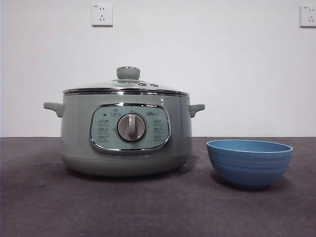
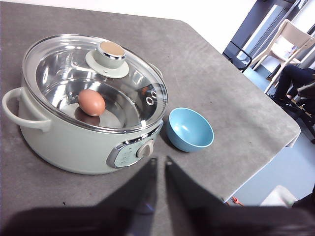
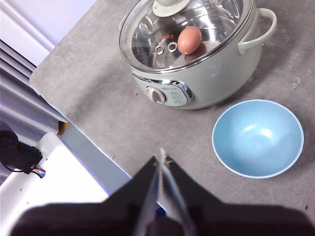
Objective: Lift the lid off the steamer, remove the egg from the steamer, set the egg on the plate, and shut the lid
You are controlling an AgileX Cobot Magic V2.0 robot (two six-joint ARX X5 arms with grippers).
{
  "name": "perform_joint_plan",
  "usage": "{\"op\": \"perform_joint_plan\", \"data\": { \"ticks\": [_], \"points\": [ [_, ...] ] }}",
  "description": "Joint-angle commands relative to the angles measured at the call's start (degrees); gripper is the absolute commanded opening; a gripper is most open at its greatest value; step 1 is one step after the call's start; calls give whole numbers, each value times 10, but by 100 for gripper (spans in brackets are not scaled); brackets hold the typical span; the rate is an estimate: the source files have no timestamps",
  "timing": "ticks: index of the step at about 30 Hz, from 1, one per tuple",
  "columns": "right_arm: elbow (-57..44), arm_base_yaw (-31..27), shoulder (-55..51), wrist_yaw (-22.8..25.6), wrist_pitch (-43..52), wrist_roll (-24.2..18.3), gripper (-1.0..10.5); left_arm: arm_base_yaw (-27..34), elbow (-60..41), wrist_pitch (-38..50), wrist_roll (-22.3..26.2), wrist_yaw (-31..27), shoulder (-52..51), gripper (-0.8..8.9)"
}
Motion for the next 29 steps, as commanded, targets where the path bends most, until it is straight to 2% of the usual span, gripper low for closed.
{"op": "perform_joint_plan", "data": {
  "ticks": [1,2,4,5,12,20,24,29],
  "points": [
    [0,1,-1,0,2,-2,295,1,2,3,9,5,-1,453],
    [0,1,-1,0,2,1,385,1,2,3,9,5,-1,528],
    [0,1,-1,0,2,1,538,1,4,3,9,5,0,540],
    [0,1,-1,0,2,2,558,1,5,5,9,5,1,540],
    [0,1,-1,0,2,2,564,-7,27,36,5,4,38,540],
    [0,1,-1,0,19,15,565,-66,99,88,5,-1,147,540],
    [0,1,-1,0,19,15,565,-116,136,131,5,-56,211,540],
    [0,1,-1,2,21,15,565,-186,169,196,9,-174,296,540]
  ]
}}
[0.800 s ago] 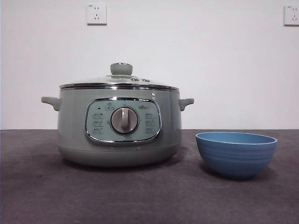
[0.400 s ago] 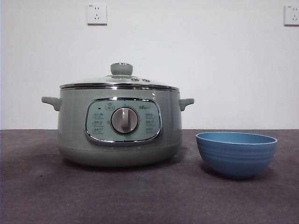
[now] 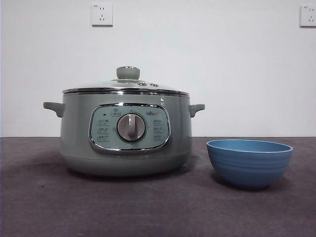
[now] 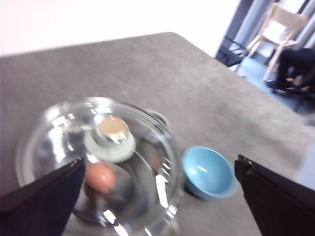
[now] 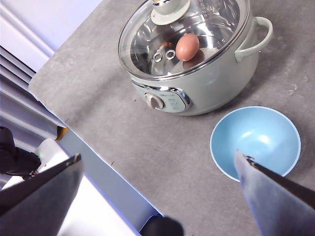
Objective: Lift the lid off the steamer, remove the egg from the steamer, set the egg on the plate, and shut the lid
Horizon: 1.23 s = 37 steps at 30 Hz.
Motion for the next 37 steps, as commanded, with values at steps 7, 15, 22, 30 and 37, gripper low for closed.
{"op": "perform_joint_plan", "data": {
  "ticks": [7,15,22,30,37],
  "points": [
    [0,1,-1,2,5,4,565,-93,17,134,25,-144,141,540],
    [0,1,-1,2,5,4,565,-130,17,220,39,-200,240,539],
    [0,1,-1,2,5,4,564,-137,17,240,39,-202,285,539],
    [0,1,-1,2,5,4,564,-138,17,233,39,-202,313,539],
    [0,1,-1,2,5,4,564,-140,17,221,39,-229,315,529]
  ]
}}
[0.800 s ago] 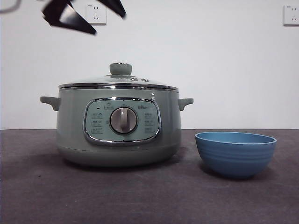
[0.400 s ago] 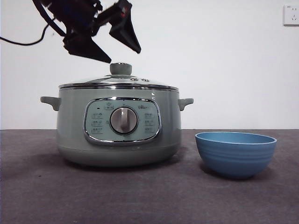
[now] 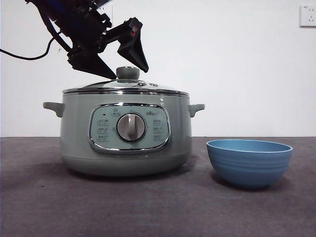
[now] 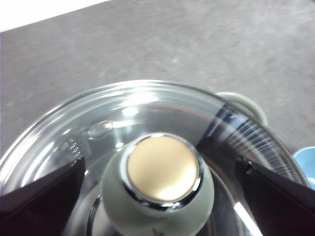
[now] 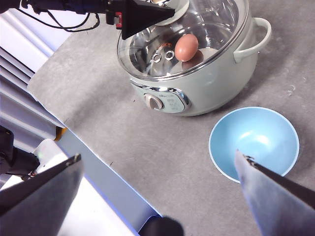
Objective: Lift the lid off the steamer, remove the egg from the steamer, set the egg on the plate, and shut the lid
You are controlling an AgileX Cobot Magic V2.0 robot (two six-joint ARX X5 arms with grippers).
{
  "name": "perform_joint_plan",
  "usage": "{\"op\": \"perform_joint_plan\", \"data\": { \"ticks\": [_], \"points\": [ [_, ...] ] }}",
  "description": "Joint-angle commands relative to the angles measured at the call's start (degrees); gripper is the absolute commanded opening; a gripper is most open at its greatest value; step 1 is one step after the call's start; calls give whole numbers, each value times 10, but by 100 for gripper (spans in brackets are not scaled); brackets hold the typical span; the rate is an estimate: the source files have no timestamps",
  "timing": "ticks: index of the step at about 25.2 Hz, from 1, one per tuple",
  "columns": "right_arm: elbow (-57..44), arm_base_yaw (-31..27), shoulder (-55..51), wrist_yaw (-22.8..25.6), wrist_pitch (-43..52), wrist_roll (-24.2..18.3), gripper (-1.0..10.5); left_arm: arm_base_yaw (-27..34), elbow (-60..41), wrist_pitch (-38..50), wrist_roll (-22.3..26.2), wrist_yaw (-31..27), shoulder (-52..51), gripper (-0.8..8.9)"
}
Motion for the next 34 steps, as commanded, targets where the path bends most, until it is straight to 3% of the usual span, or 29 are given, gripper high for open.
{"op": "perform_joint_plan", "data": {
  "ticks": [1,2,5,8,11,17,26,34],
  "points": [
    [0,1,-1,0,3,4,564,-2,0,-10,7,-3,4,529],
    [0,1,-1,0,3,4,564,-2,0,-13,7,-3,4,527],
    [0,1,-1,0,3,4,564,-3,0,-16,7,-2,4,372],
    [0,1,-1,0,3,4,564,-7,0,-16,7,-2,4,369],
    [0,1,-1,0,3,4,564,-7,0,-19,6,-2,4,188],
    [0,1,-1,0,3,4,564,-7,0,-17,5,-2,4,-11],
    [0,1,-1,0,3,4,564,-6,19,3,1,0,-8,-8],
    [0,1,-1,0,5,4,564,-6,90,-58,0,-2,-30,-8]
  ]
}}
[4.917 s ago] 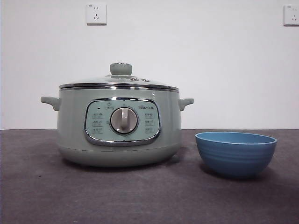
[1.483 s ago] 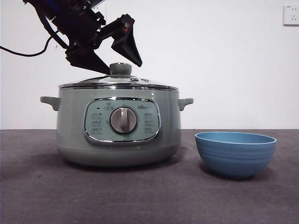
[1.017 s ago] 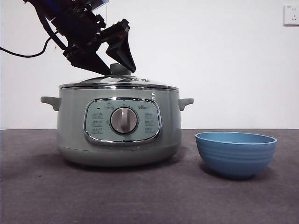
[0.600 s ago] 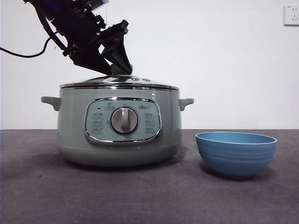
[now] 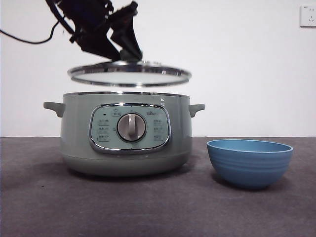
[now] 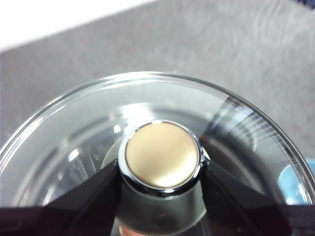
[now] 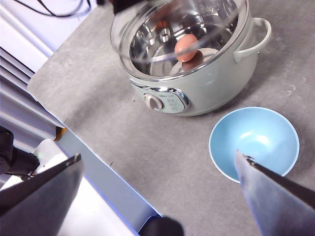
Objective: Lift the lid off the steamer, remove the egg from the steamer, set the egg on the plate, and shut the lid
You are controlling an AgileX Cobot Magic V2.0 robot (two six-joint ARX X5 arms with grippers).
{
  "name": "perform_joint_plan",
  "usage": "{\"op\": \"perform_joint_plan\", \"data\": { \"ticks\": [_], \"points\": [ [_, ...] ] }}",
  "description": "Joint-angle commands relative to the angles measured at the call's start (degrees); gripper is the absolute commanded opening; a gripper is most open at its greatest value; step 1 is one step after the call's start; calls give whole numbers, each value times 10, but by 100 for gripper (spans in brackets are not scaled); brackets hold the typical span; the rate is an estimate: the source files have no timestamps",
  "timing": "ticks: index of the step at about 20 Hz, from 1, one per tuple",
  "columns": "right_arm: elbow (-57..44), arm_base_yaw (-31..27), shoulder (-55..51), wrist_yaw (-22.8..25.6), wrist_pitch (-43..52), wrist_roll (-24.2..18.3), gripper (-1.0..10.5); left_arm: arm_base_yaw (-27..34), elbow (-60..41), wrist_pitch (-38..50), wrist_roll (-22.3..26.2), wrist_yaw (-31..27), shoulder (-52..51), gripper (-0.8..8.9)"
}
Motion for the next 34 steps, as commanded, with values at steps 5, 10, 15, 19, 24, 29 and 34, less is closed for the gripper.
{"op": "perform_joint_plan", "data": {
  "ticks": [5,10,15,19,24,29,34],
  "points": [
    [0,1,0,0,61,38,564,0,41,-57,-2,-5,-120,-8],
    [0,9,28,-1,119,68,564,0,41,-162,-2,-24,-263,-8],
    [1,91,97,37,234,125,564,0,41,-276,-7,-77,-385,-8],
    [51,189,197,129,252,136,564,-1,41,-313,-31,-77,-456,-8],
    [151,276,333,229,248,137,564,-1,42,-368,-32,-88,-502,-8],
    [283,335,483,316,223,136,564,-1,42,-393,-32,-90,-508,-8],
    [382,353,624,364,216,138,564,-1,42,-392,-32,-88,-508,-8]
  ]
}}
